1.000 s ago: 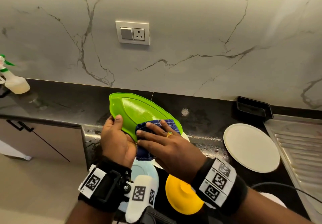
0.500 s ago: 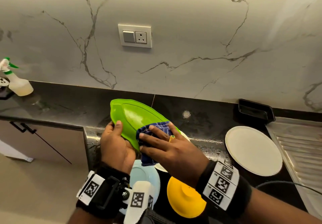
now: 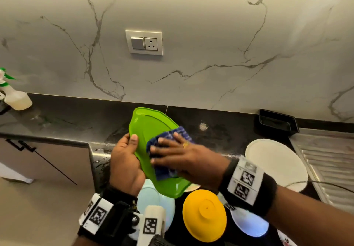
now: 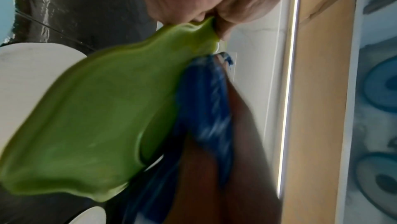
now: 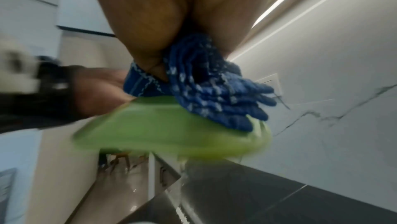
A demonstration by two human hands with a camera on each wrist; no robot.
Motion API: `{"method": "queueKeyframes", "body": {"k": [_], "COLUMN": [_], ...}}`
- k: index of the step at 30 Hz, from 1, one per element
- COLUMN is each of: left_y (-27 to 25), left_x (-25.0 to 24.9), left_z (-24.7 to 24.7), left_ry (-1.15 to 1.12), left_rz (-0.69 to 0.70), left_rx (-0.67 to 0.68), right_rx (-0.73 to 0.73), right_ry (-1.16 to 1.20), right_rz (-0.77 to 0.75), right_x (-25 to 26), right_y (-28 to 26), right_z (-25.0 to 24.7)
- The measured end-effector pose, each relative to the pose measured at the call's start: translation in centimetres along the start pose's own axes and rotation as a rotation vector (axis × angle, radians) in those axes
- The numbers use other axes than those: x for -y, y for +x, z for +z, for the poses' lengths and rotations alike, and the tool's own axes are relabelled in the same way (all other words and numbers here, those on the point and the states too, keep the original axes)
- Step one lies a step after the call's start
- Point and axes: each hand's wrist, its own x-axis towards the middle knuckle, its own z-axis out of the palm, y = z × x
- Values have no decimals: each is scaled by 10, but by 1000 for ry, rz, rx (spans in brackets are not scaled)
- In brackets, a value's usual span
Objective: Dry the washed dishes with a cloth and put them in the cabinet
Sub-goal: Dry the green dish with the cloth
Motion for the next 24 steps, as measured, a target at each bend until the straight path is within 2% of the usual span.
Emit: {"method": "queueKeyframes", "body": {"k": [3, 5, 7, 10, 11, 13, 16, 19, 21, 24], "left_y": [5, 1, -2, -2, -1, 2, 5, 2, -2, -4], "left_x": [-9, -7, -1, 4, 3, -3, -10, -10, -6, -5], "left_z": [-10, -7, -5, -1, -1, 1, -4, -8, -7, -4], "left_ry": [-16, 12, 68, 96, 98, 67, 38, 56, 110, 203], "left_rz": [12, -6, -13, 7, 22, 44, 49, 43, 53, 100], "left_rx": [-25, 14, 62, 83, 82, 61, 18, 59, 115, 160], "right_rx": [119, 171, 129, -31, -54, -47, 51, 102, 58, -115], "right_ry": [-9, -24, -5, 86, 104, 45, -76, -65, -7, 92], "right_rz": [-114, -143, -70, 190, 223, 139, -106, -201, -142, 172], "right_x": [1, -10, -25, -46, -47, -37, -7, -9, -28, -53], "right_y": [-25, -20, 3, 35, 38, 33, 5, -1, 14, 35], "right_z": [7, 1, -9, -34, -36, -27, 1, 4, -6, -29]}}
